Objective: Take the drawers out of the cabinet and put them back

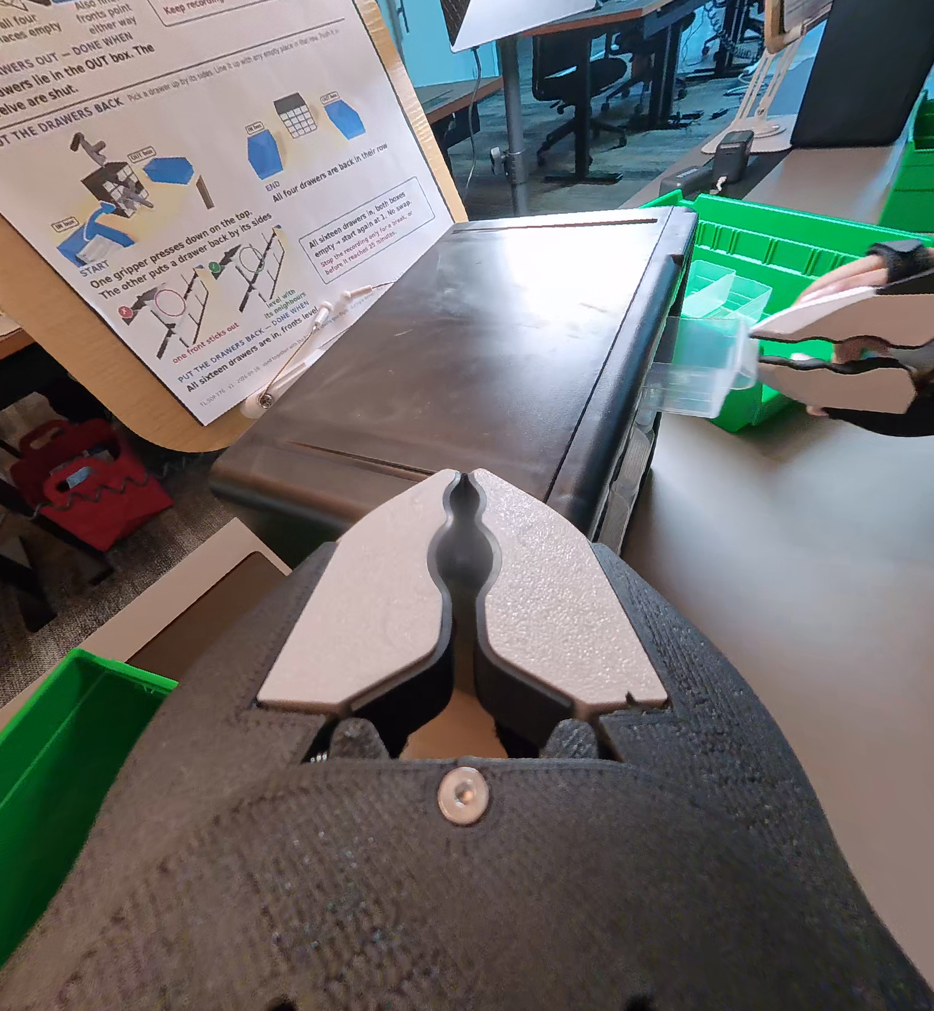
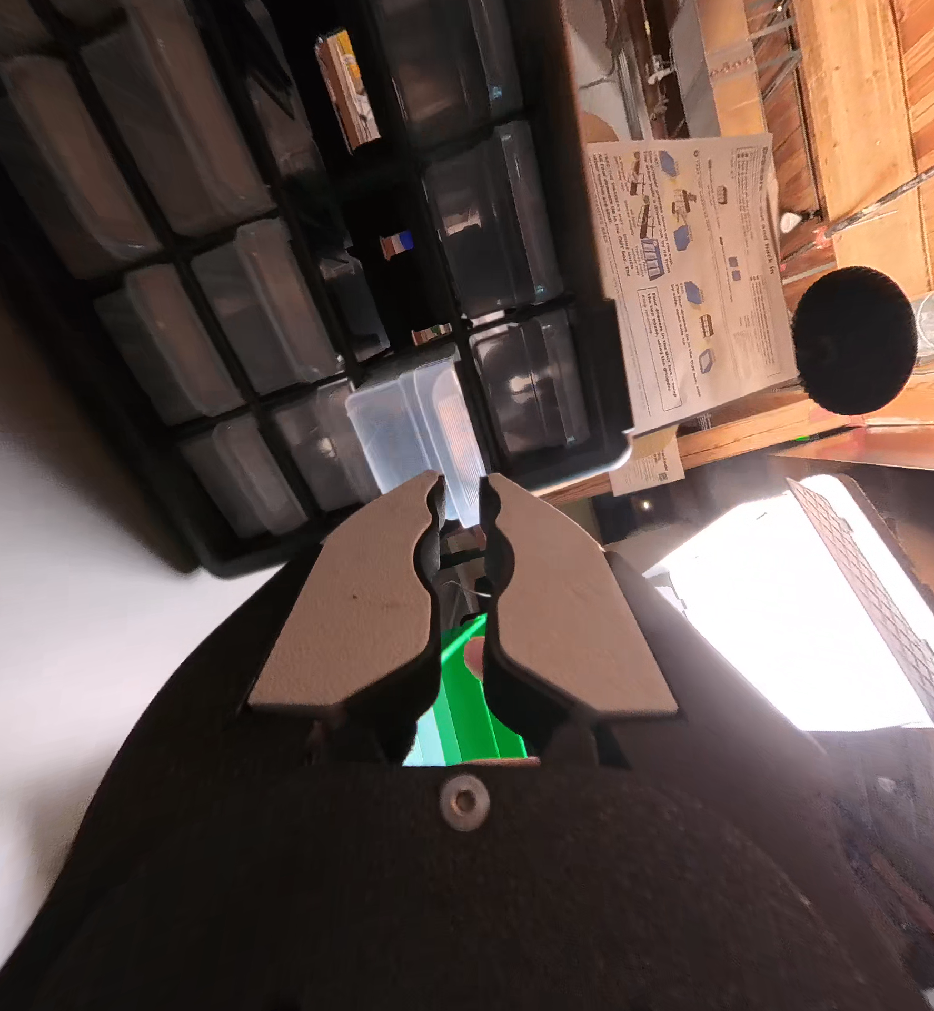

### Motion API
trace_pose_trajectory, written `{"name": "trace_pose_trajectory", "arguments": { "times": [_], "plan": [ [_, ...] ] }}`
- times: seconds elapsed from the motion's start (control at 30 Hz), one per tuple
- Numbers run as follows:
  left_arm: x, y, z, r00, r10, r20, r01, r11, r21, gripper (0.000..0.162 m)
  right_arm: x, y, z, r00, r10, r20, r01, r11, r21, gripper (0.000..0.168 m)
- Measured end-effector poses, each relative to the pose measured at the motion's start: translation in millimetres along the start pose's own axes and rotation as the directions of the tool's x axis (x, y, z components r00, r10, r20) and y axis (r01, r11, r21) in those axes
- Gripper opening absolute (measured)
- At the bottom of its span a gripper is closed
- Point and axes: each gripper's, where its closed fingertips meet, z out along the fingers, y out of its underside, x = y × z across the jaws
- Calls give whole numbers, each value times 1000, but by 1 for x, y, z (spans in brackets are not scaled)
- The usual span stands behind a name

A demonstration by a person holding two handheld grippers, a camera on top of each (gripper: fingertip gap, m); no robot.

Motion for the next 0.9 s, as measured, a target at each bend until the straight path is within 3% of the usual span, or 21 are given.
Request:
{"name": "trace_pose_trajectory", "arguments": {
  "times": [0.03, 0.3, 0.57, 0.77, 0.9],
  "plan": [
    [0, 0, 0, 1000, -1, -1, 1, 1000, 1, 1, 0, 0, -8, 1000, -6, 6, 6, 1000, -4, 11],
    [0, 0, 0, 1000, -14, -4, 14, 1000, 8, 1, -5, -7, -54, 998, -23, 64, 25, 999, -37, 13],
    [0, 0, 0, 1000, -25, -17, 25, 1000, 14, 1, -12, -8, -40, 985, -37, 168, 48, 997, -59, 38],
    [0, 0, 0, 999, -24, -24, 25, 1000, 15, 1, -11, -12, -41, 973, -62, 220, 74, 996, -49, 19],
    [0, 0, 0, 1000, -13, -18, 13, 1000, 4, 1, -14, -21, -58, 965, -70, 254, 79, 997, -23, 18]
  ]
}}
